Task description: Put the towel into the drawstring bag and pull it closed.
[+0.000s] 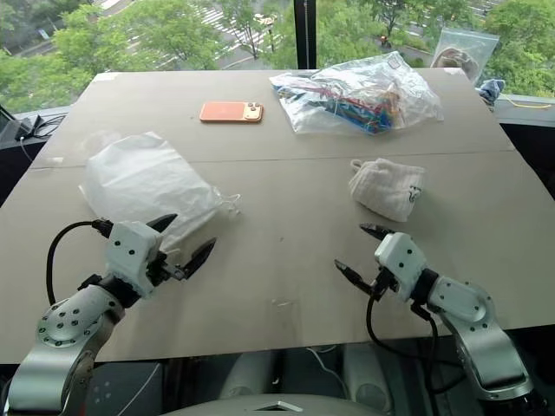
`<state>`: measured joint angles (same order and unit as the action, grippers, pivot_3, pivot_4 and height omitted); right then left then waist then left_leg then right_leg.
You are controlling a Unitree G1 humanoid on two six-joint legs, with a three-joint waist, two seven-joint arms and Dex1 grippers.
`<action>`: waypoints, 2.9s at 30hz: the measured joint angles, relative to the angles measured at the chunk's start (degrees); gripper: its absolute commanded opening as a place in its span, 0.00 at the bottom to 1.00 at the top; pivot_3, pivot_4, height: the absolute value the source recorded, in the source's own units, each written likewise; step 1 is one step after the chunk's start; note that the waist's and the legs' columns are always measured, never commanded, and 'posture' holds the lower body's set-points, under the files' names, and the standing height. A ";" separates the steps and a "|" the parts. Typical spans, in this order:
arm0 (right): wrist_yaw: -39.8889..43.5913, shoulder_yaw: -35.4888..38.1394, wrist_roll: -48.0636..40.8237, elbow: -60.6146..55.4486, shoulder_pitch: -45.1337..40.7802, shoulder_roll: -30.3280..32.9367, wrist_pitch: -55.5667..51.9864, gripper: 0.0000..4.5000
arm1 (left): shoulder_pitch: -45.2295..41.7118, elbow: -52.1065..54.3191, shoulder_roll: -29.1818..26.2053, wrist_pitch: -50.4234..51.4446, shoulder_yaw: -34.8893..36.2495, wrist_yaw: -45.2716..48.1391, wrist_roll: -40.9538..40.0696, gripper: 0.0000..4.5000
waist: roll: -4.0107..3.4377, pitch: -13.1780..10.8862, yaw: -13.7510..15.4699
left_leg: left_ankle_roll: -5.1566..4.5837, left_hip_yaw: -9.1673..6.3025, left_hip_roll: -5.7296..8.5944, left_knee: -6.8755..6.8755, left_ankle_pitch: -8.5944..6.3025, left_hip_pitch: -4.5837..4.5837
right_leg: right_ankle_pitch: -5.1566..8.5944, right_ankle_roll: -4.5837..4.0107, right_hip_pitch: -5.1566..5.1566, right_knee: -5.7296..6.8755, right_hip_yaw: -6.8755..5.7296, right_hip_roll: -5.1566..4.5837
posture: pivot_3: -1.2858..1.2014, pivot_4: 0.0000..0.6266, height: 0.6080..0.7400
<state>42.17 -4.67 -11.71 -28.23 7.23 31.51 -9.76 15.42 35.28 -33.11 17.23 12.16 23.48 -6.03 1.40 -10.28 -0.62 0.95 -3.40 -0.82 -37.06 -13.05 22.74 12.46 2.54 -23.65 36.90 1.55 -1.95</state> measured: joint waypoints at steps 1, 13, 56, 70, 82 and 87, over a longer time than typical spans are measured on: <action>0.53 -0.24 -0.16 0.00 0.01 0.11 0.35 1.00 | 0.00 -0.04 -0.56 -0.34 -0.78 -1.10 2.57 0.99 | 0.00 0.00 -0.02 | 0.00 0.00 0.01 0.00 0.00 0.00 | 0.00 0.00 0.00 0.00 0.01 0.00 | 0.52 0.24 1.00; 2.45 -1.22 -0.33 0.20 -1.75 0.29 1.32 1.00 | -2.14 -9.10 -4.32 -2.81 -10.46 -14.81 40.35 0.99 | 0.00 0.00 0.00 | 0.00 -0.04 0.00 0.03 0.00 0.02 | 0.00 0.01 -0.03 0.00 -0.06 -0.03 | 0.52 0.24 1.00; -19.11 10.79 -4.08 41.14 -40.31 -10.05 -36.86 0.51 | -32.99 -9.28 2.37 31.57 -4.50 3.34 2.44 0.00 | 0.54 0.33 -3.36 | -0.01 0.00 0.02 0.13 0.01 -0.61 | -0.21 0.22 0.39 0.14 0.08 0.09 | 0.52 0.24 1.00; -5.41 6.58 -11.87 18.26 -25.73 -10.02 -26.24 0.00 | -37.40 -6.82 4.58 43.97 -5.53 2.99 -5.26 0.00 | 0.24 0.14 -2.65 | -0.01 -0.06 -0.02 0.36 0.01 -0.09 | -0.27 0.08 -0.11 0.14 0.11 0.15 | 0.52 0.24 1.00; -0.62 0.90 -24.67 2.47 -25.15 -9.57 -31.94 0.00 | -50.15 -14.95 7.53 51.56 -6.41 5.65 -15.29 0.00 | 0.24 0.13 -1.72 | 0.00 -0.12 0.06 0.34 0.01 -0.04 | -0.18 0.22 -0.10 0.03 0.02 0.09 | 0.52 0.24 1.00; -0.37 -5.46 -19.24 9.06 -27.16 -12.48 -27.43 0.00 | -51.25 -16.00 7.26 51.05 -8.74 7.07 -16.88 0.00 | 0.21 0.12 -1.73 | 0.01 -0.14 0.06 0.36 0.01 -0.01 | -0.19 0.18 -0.13 0.03 0.02 0.09 | 0.52 0.24 1.00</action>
<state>41.80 -10.13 -30.95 -19.18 -19.93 19.03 -37.19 -35.82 19.28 -25.85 68.29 3.42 30.55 -22.91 1.62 -10.16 -2.35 0.96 -3.54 -0.76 -36.70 -13.04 22.73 12.27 2.72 -23.77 36.93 1.56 -1.86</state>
